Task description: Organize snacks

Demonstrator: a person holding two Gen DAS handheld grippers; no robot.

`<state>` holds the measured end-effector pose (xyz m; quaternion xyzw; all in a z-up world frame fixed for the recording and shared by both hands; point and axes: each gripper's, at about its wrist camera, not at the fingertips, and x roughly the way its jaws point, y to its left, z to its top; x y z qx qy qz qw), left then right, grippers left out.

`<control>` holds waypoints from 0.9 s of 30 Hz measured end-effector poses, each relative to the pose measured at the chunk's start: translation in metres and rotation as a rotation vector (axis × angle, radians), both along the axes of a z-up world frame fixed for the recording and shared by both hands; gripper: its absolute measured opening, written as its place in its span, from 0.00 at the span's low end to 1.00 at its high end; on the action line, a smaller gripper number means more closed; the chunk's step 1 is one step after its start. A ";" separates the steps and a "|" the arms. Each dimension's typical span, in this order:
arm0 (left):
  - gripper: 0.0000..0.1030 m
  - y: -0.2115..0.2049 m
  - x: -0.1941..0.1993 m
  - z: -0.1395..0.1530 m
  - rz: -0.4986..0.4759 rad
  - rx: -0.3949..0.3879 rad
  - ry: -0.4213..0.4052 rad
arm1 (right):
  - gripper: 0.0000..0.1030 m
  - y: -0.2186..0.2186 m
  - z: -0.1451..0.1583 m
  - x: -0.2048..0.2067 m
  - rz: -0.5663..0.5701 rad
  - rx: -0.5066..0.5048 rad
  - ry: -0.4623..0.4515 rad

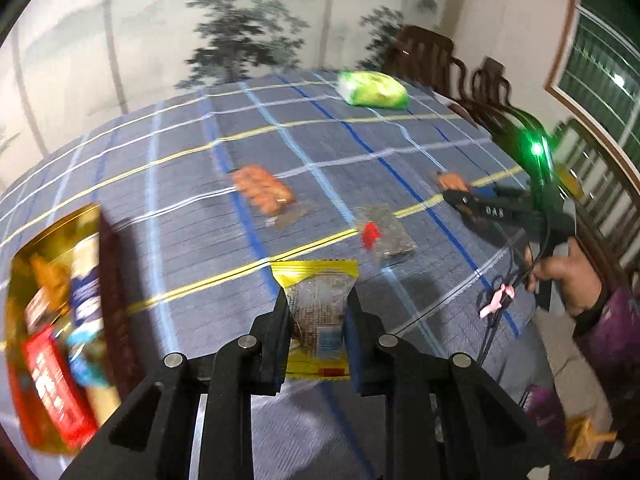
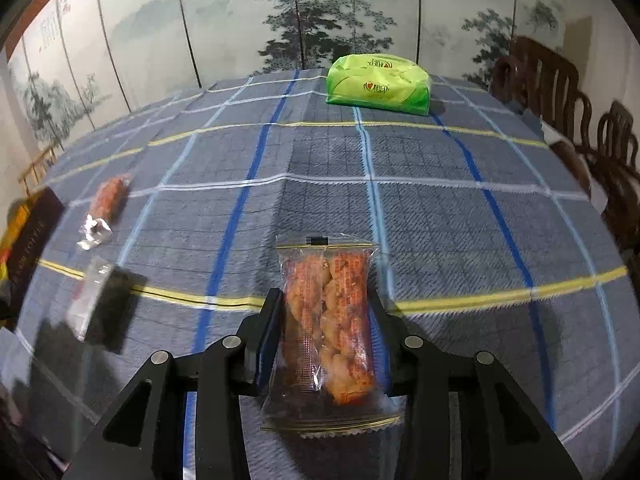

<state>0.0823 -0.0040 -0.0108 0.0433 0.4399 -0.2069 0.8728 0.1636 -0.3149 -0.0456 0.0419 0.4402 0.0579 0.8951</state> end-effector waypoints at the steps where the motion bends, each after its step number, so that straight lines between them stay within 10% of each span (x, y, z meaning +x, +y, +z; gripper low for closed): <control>1: 0.20 0.007 -0.004 0.004 0.023 0.000 -0.006 | 0.39 0.004 0.000 -0.002 -0.001 0.002 0.000; 27: 0.21 0.131 -0.029 0.010 0.341 0.104 -0.102 | 0.40 0.019 -0.002 0.008 -0.051 -0.057 -0.001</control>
